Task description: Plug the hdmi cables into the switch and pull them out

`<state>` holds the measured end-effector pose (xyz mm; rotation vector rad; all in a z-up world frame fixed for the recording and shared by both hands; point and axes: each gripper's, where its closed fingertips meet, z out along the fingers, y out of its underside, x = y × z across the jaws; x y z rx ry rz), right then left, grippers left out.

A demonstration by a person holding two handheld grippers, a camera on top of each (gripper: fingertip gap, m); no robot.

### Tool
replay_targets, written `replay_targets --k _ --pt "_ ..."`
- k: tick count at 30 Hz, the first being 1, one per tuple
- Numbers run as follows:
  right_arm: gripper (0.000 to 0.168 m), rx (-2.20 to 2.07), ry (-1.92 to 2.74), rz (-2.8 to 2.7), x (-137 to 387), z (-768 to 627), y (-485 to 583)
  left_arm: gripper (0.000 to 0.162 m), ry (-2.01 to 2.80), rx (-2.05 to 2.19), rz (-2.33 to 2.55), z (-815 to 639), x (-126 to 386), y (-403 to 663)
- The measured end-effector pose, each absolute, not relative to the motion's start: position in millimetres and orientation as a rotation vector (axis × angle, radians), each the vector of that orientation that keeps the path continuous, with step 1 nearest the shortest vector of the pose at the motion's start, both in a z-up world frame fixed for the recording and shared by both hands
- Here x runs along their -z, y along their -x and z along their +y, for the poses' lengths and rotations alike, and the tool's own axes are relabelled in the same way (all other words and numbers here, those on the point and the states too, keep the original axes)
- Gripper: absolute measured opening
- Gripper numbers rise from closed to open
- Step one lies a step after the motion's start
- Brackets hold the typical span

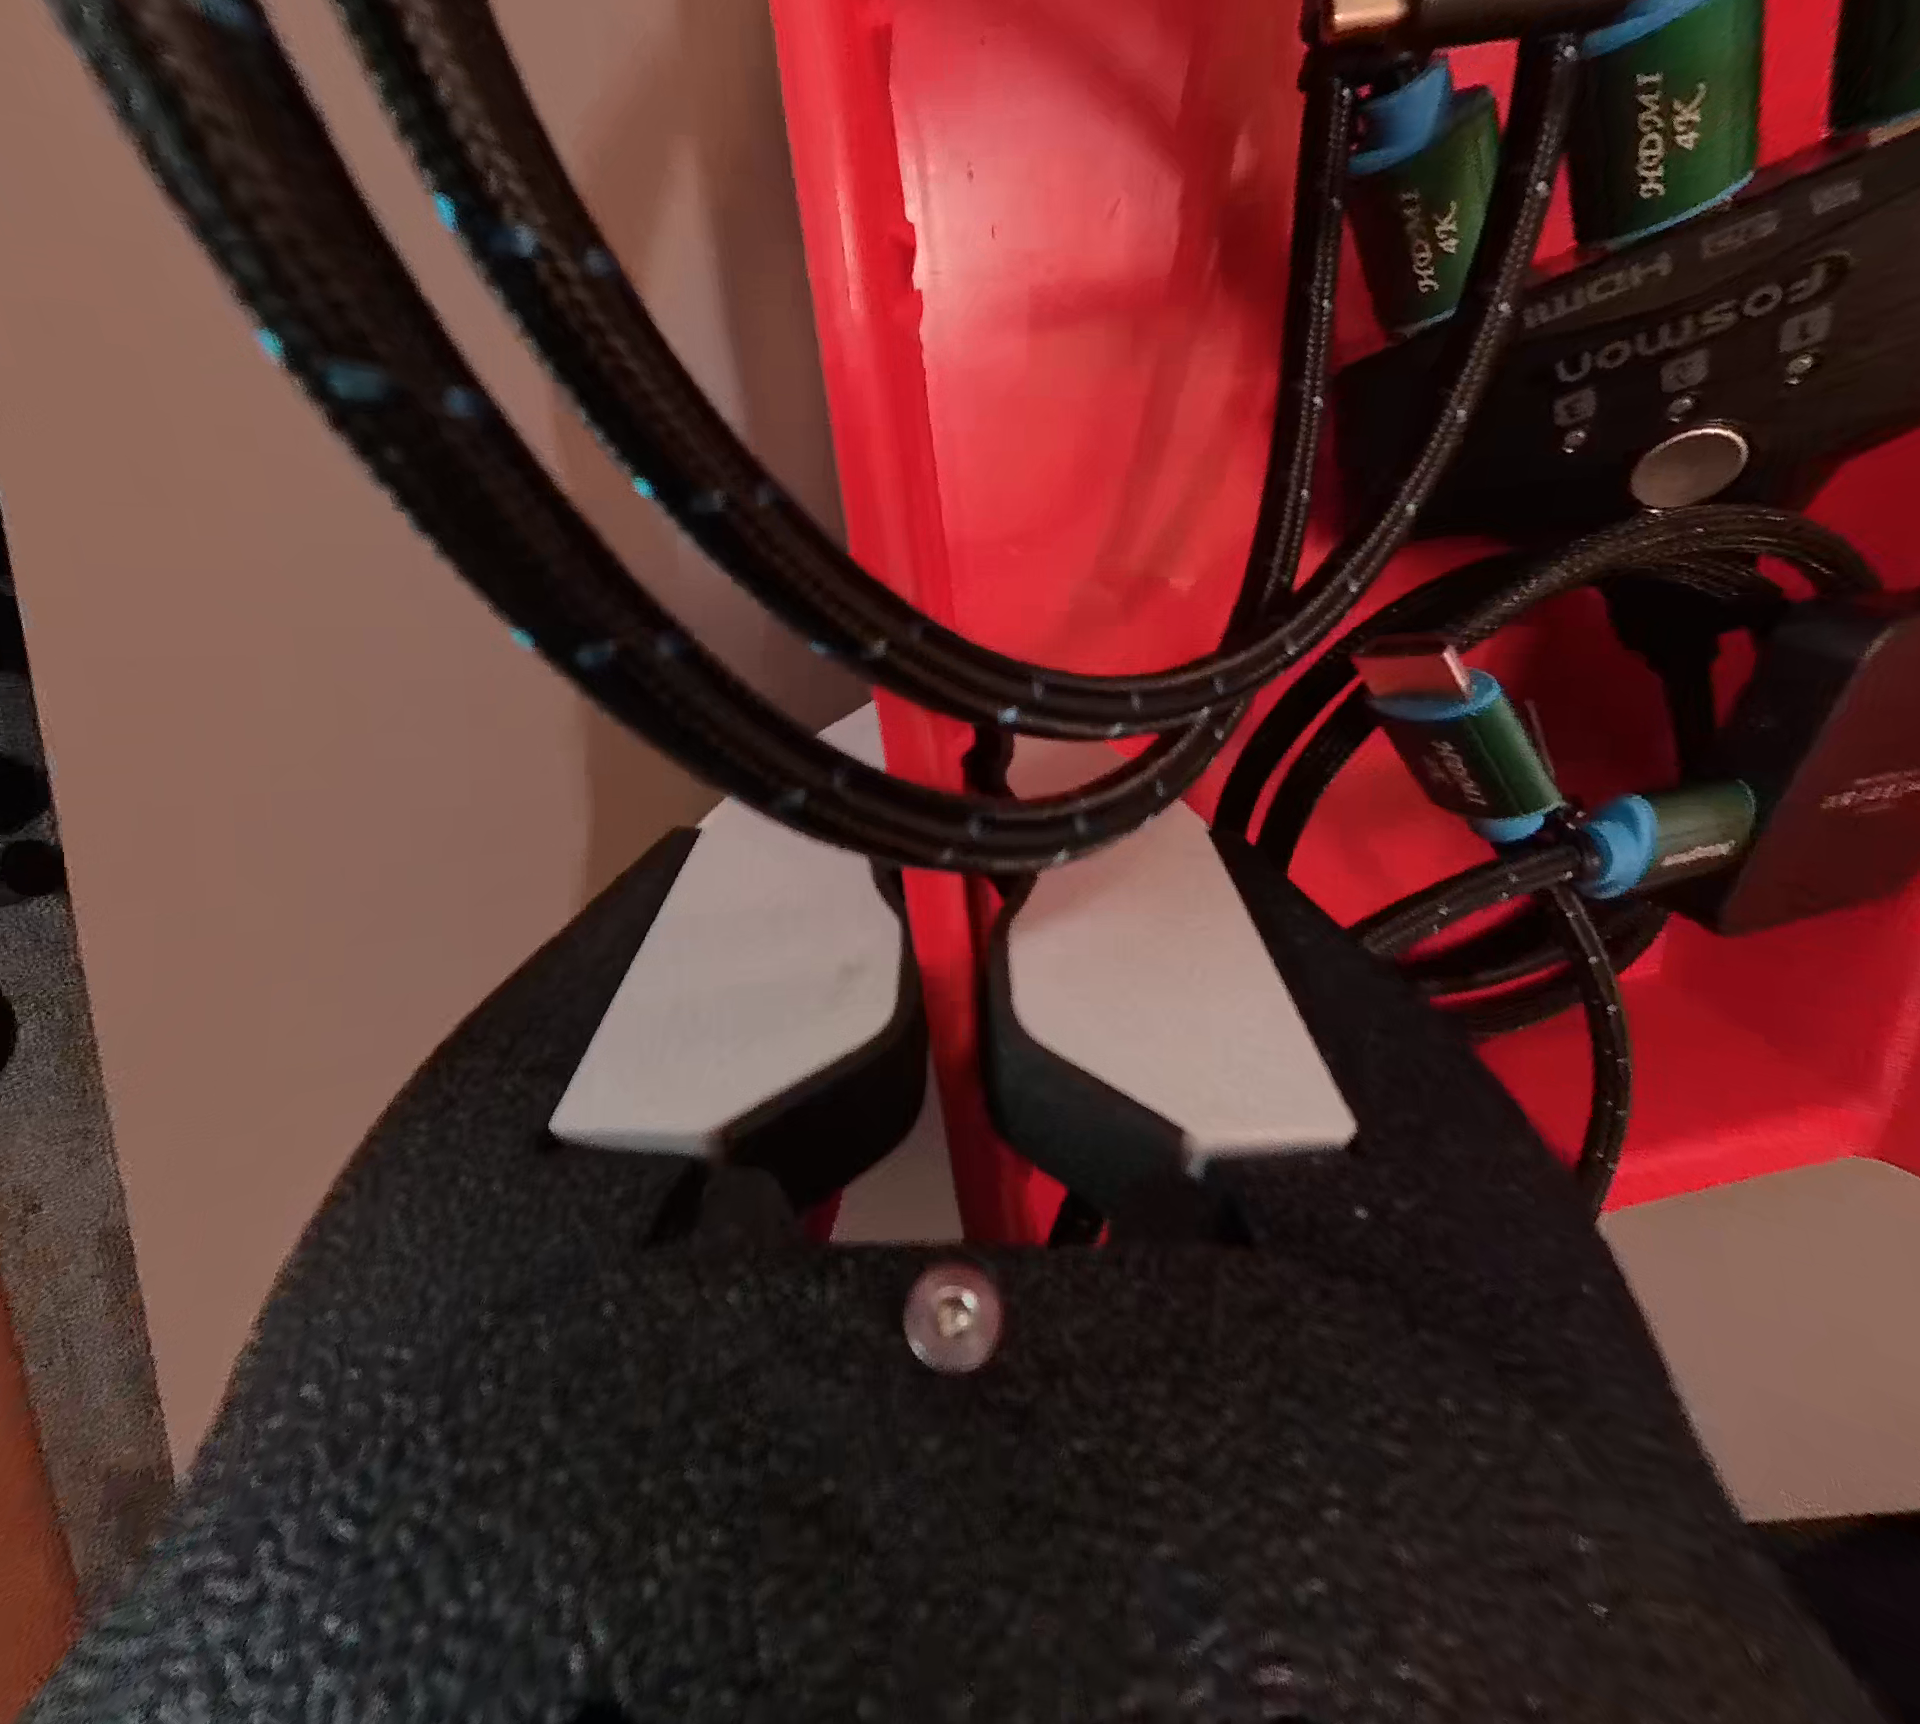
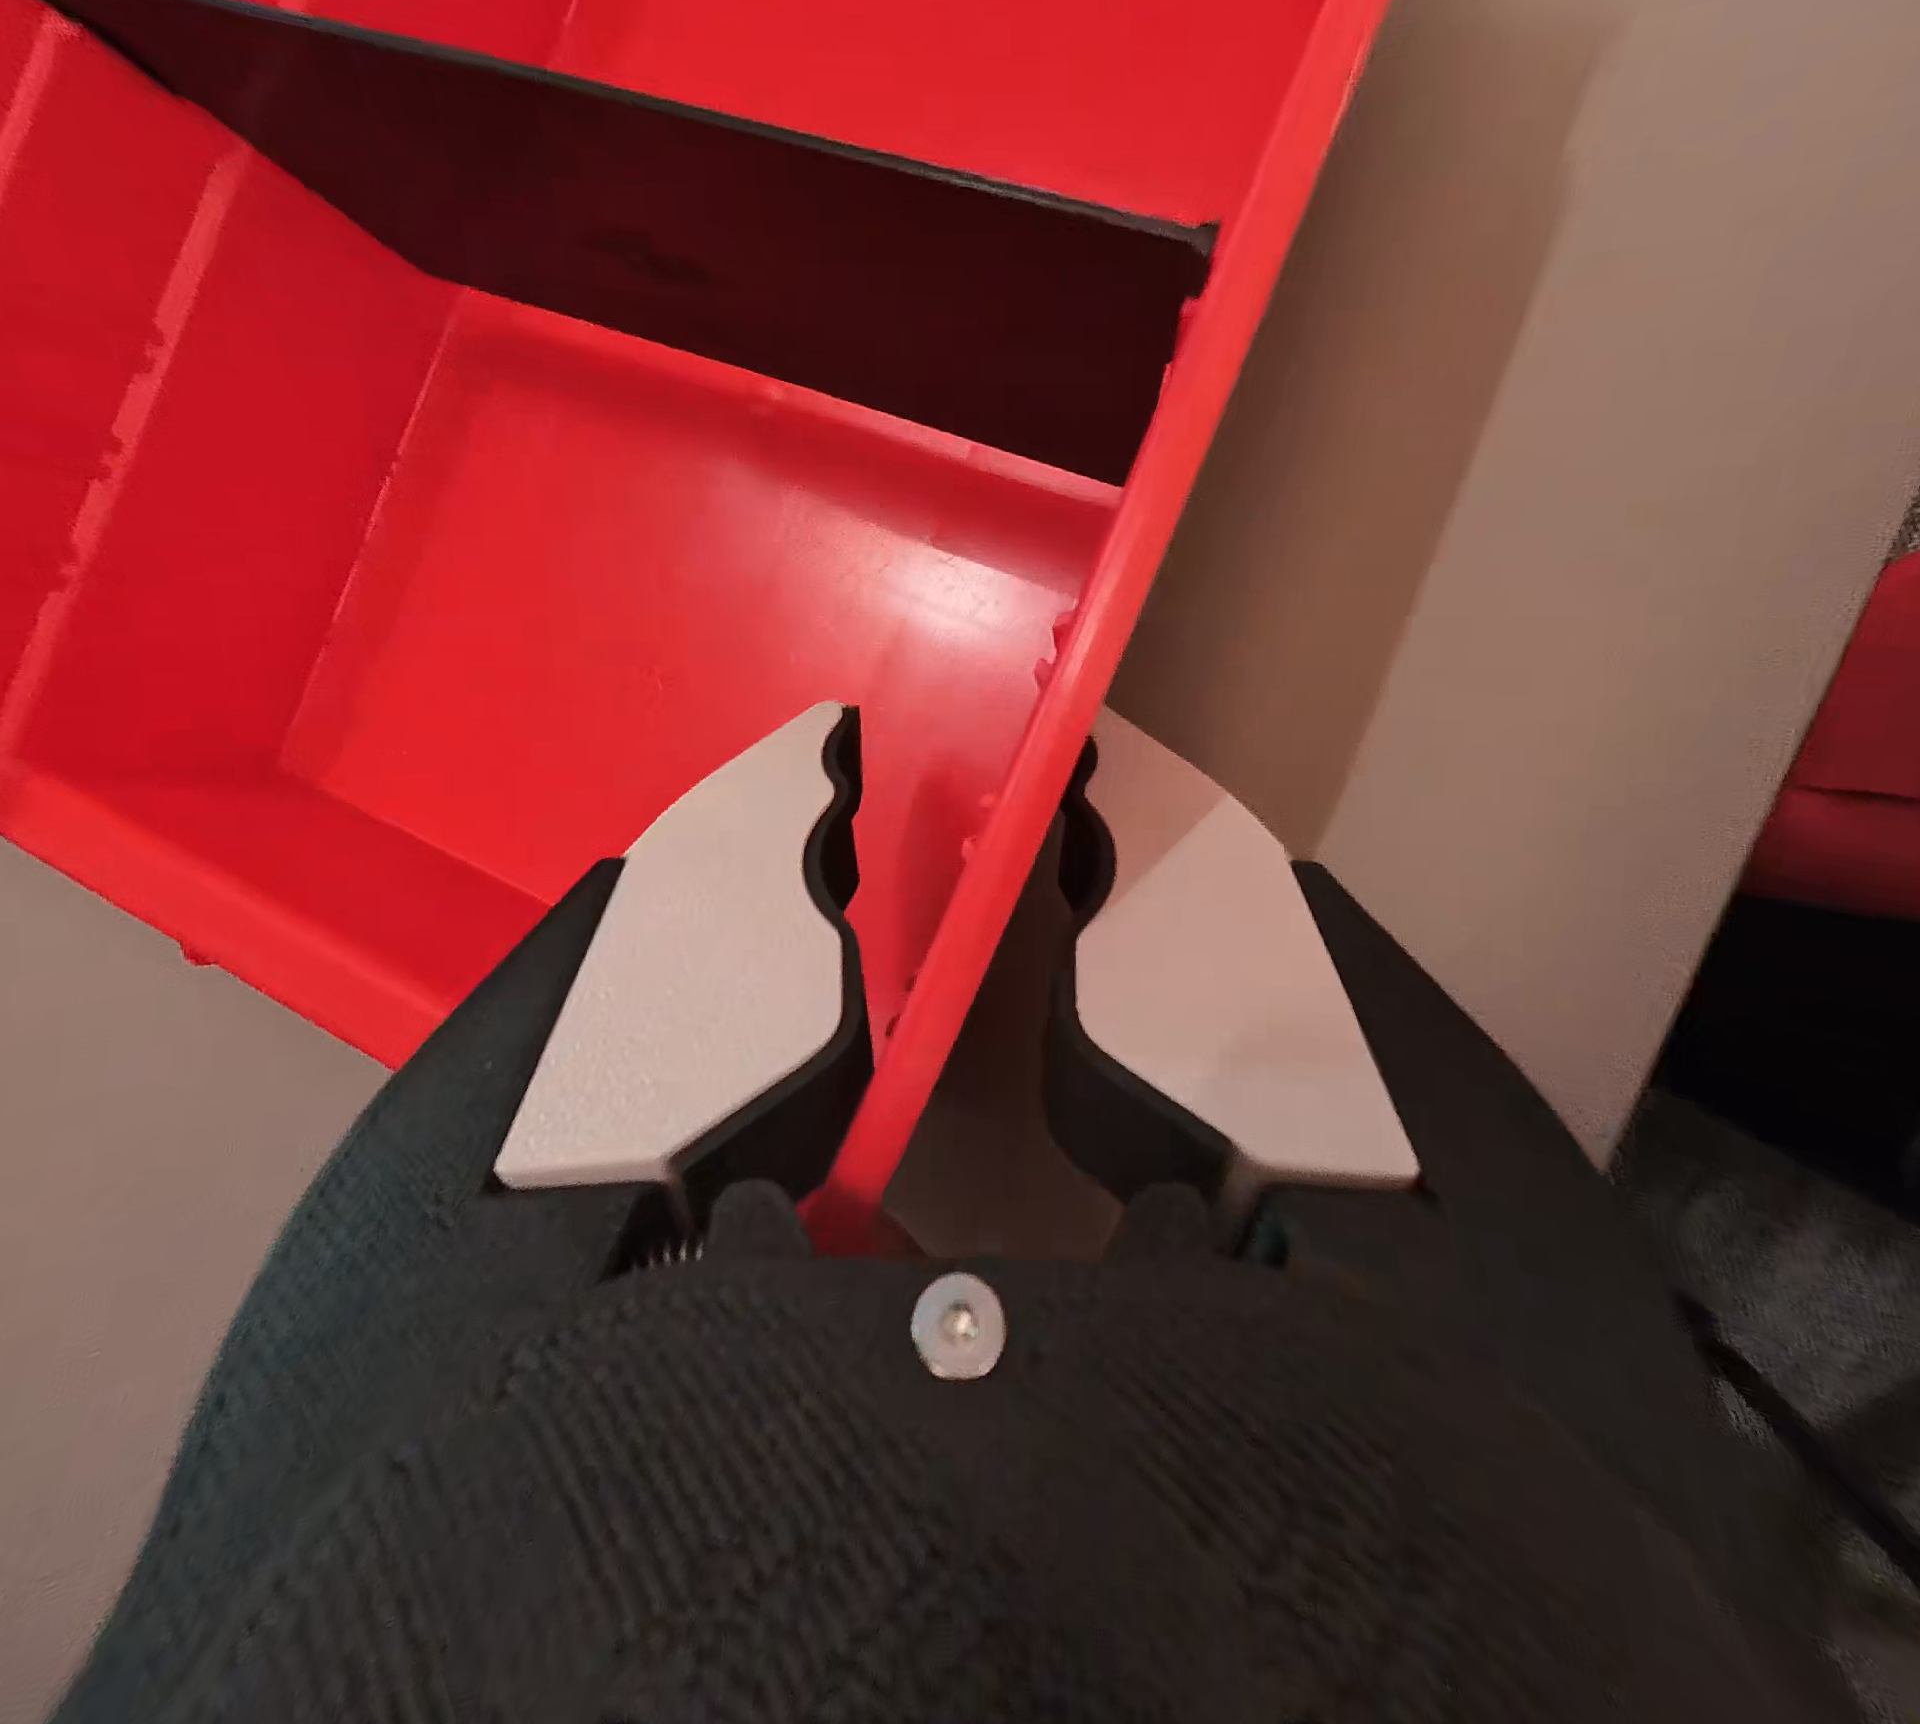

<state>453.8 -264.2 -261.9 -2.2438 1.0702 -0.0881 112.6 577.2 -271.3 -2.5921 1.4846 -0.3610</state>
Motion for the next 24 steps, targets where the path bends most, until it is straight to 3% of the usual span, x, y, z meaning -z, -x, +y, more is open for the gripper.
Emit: replay_targets --k 4,7,13,16,22,24 --pt "0.043 0.062 2.219 1.055 266.7 -257.0 -453.0 0.034 2.44 0.395 1.479 587.9 264.8 -125.9" --pt "0.072 0.228 2.294 1.047 261.3 -269.7 -457.5 0.051 2.255 0.241 1.473 611.1 244.8 -120.0" --pt "0.097 0.686 2.189 0.847 177.4 -274.1 -453.1 0.061 1.841 0.003 1.619 614.4 177.9 -120.6" --pt "0.095 0.585 2.076 0.747 142.3 -240.6 -417.6 0.07 1.647 -0.078 1.748 598.2 156.1 -119.4" --pt "0.086 0.549 2.005 0.517 124.2 -172.1 -340.3 0.061 1.203 0.115 2.351 500.9 194.9 -138.5" --pt "0.086 0.517 1.999 0.454 128.1 -152.2 -316.2 0.049 0.97 0.004 2.454 493.3 209.6 -142.9"
